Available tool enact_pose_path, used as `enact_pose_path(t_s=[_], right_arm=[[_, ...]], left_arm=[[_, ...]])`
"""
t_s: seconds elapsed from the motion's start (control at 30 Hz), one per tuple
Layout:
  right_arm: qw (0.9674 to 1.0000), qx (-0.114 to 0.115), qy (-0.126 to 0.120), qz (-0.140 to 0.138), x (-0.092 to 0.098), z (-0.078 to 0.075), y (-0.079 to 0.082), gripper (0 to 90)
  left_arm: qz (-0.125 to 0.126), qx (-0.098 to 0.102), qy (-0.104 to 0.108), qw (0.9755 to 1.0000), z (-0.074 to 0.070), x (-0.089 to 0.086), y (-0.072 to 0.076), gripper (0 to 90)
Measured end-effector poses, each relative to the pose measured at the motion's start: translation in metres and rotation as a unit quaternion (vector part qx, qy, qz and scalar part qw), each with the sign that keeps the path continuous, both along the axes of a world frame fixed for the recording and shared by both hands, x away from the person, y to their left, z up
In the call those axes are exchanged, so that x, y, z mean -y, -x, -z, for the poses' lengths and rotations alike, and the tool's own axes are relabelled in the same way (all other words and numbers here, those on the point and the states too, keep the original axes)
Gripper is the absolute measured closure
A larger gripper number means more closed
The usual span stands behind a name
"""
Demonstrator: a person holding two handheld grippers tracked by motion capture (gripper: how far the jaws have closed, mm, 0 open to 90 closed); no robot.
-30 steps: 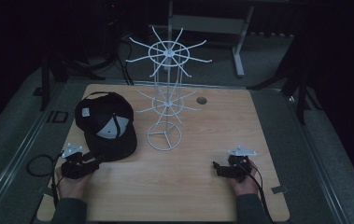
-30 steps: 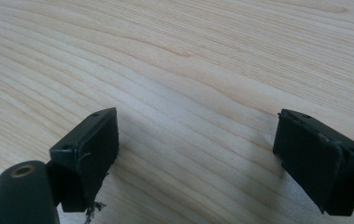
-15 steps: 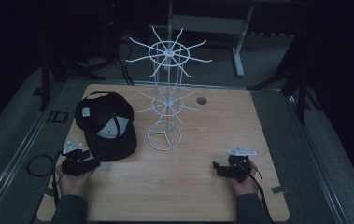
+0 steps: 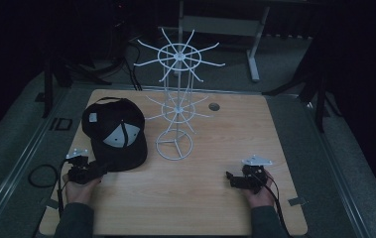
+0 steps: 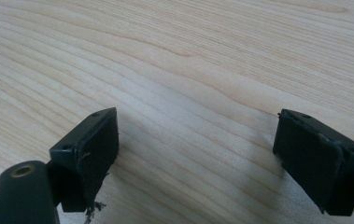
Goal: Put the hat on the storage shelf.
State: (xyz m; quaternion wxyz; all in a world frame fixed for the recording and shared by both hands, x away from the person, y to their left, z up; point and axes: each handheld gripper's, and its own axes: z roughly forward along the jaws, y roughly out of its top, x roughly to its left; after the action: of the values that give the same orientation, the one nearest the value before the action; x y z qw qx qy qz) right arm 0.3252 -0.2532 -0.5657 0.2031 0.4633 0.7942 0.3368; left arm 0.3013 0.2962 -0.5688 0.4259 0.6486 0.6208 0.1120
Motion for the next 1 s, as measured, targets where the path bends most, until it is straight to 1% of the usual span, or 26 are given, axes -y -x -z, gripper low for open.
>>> enact_pose_path(t_s=[0.03, 0.1, 0.17, 0.33, 0.43, 0.53, 0.57, 0.6, 0.63, 0.67, 0.7, 0.77, 0.83, 0.93, 1.0], right_arm=[[1.0, 0.0, 0.0, 0.0, 0.0, 0.0, 0.0, 14.0], [1.0, 0.0, 0.0, 0.0, 0.0, 0.0, 0.0, 14.0], [1.0, 0.0, 0.0, 0.0, 0.0, 0.0, 0.0, 14.0], [1.0, 0.0, 0.0, 0.0, 0.0, 0.0, 0.0, 14.0], [1.0, 0.0, 0.0, 0.0, 0.0, 0.0, 0.0, 13.9], [1.0, 0.0, 0.0, 0.0, 0.0, 0.0, 0.0, 14.0], [1.0, 0.0, 0.0, 0.0, 0.0, 0.0, 0.0, 14.0], [1.0, 0.0, 0.0, 0.0, 0.0, 0.0, 0.0, 14.0], [1.0, 0.0, 0.0, 0.0, 0.0, 0.0, 0.0, 14.0], [1.0, 0.0, 0.0, 0.0, 0.0, 0.0, 0.0, 14.0], [1.0, 0.0, 0.0, 0.0, 0.0, 0.0, 0.0, 14.0], [1.0, 0.0, 0.0, 0.0, 0.0, 0.0, 0.0, 14.0], [1.0, 0.0, 0.0, 0.0, 0.0, 0.0, 0.0, 14.0], [1.0, -0.001, 0.0, 0.0, 0.0, 0.0, 0.0, 13.9], [1.0, -0.001, 0.0, 0.0, 0.0, 0.0, 0.0, 14.0]], left_arm=[[0.005, 0.0, 0.011, 0.9999, 0.001, -0.001, -0.001, 34.4], [0.004, 0.0, 0.011, 0.9999, 0.001, -0.002, -0.002, 37.3], [0.005, 0.0, 0.006, 1.0, 0.001, -0.002, -0.001, 41.5], [0.01, 0.013, -0.007, 0.9998, -0.003, 0.002, 0.001, 48.2], [0.015, 0.022, -0.004, 0.9996, -0.005, 0.003, 0.002, 50.8], [0.023, 0.026, 0.007, 0.9994, -0.005, 0.005, 0.003, 50.8], [0.03, 0.024, 0.001, 0.9993, -0.006, 0.007, 0.002, 50.5], [0.037, 0.027, -0.013, 0.9989, -0.007, 0.01, 0.001, 49.8], [0.044, 0.027, -0.02, 0.9985, -0.007, 0.013, 0.001, 49.5], [0.044, 0.027, -0.02, 0.9985, -0.007, 0.013, 0.001, 49.2], [0.056, 0.026, -0.029, 0.9977, -0.007, 0.02, -0.001, 48.9], [0.064, 0.023, -0.039, 0.9969, -0.006, 0.024, -0.004, 48.6], [0.067, 0.022, -0.038, 0.9968, -0.005, 0.026, -0.005, 48.3], [0.07, 0.021, -0.028, 0.9969, -0.003, 0.028, -0.009, 48.2], [0.073, 0.019, -0.027, 0.9967, -0.003, 0.029, -0.011, 48.1]])
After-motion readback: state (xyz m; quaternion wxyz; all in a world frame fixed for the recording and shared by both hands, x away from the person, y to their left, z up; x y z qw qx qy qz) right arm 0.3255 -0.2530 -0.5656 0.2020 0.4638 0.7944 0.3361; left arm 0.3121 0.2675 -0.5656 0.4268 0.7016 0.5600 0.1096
